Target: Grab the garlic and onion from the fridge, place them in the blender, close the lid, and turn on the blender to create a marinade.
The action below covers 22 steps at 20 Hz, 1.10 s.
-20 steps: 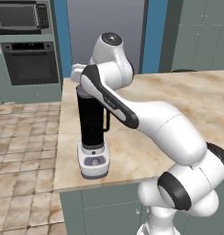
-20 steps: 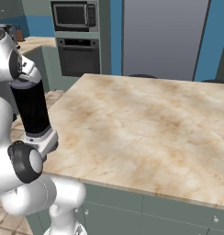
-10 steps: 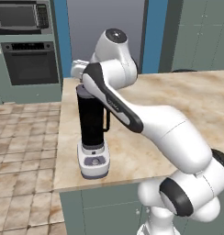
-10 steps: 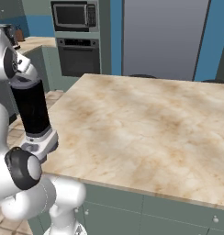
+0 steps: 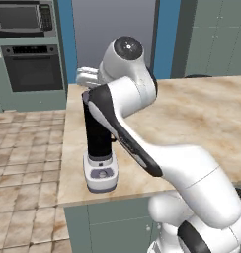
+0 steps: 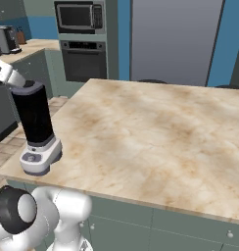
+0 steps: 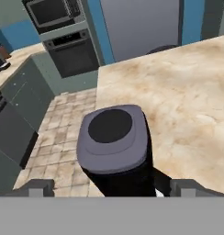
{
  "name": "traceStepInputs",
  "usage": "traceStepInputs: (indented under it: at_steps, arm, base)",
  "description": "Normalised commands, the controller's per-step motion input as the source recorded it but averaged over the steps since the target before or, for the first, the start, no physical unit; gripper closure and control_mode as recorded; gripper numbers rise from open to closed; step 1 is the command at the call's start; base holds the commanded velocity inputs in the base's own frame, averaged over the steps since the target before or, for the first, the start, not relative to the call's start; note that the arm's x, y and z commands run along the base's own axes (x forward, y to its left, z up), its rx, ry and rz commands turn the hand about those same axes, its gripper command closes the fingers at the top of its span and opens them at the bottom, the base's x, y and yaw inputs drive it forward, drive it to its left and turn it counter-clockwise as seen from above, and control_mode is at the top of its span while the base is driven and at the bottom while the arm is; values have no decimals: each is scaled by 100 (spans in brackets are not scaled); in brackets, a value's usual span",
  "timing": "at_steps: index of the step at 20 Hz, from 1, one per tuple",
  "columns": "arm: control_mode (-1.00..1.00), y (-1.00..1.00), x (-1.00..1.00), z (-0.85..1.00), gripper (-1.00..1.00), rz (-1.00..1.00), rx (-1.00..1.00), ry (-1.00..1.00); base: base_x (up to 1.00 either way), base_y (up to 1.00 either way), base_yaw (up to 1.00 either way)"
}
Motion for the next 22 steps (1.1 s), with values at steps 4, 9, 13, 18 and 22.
traceStepInputs:
  at_steps: [4, 9, 13, 18, 22]
  arm:
    - [-100, 5, -100, -54, -100, -35, -1, -12]
    - [-100, 11, -93, -71, -100, -41, 0, -2]
    - [-100, 9, -51, -81, -100, -34, -1, 2]
    - [-100, -3, -3, -75, -100, -10, -1, 9]
    - [-100, 0, 3, -99, -100, -28, -2, 0]
  base:
    - [0, 0, 0]
    - [0, 0, 0]
    - [0, 0, 0]
    - [0, 0, 0]
    - [0, 0, 0]
